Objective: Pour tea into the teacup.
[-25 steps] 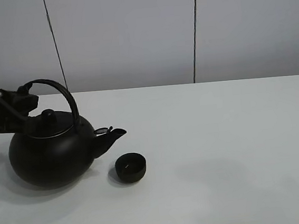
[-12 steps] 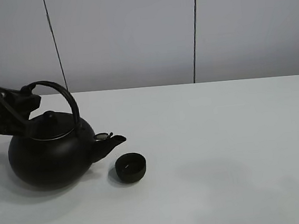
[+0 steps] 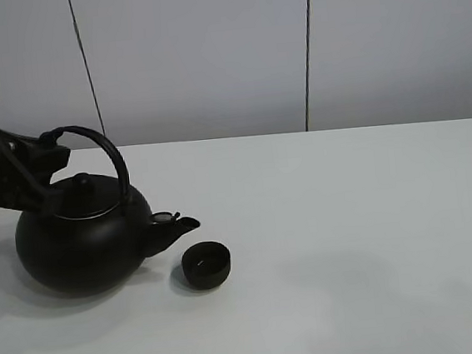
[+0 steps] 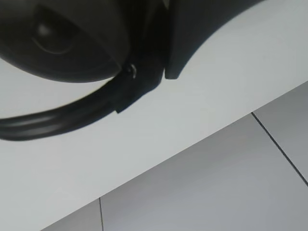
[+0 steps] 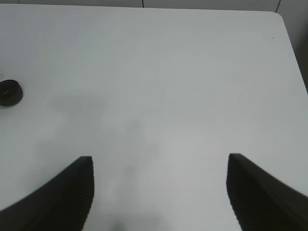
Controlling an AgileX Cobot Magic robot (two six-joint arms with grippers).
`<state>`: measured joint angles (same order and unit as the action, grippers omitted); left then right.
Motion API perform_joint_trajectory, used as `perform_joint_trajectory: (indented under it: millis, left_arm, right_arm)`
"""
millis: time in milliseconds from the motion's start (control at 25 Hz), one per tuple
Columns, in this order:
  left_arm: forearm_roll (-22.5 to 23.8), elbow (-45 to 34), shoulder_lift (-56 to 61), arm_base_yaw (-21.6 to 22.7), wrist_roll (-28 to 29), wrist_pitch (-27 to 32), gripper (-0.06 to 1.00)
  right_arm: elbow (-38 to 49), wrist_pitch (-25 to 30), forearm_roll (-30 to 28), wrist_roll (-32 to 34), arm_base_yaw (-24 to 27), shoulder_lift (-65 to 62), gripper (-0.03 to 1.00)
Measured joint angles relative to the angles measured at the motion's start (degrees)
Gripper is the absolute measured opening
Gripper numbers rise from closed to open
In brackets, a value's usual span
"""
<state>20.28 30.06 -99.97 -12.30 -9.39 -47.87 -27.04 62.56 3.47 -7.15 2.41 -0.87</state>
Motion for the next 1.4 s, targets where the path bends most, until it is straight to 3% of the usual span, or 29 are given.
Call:
perform_joint_trajectory:
  millis: [1400]
  left_arm:
    - [5.11, 3.30, -0.95, -0.67, -1.38, 3.35, 0.11]
  right_arm:
    - [0.00, 0.00, 0.00, 0.00, 0.00, 0.00, 0.52]
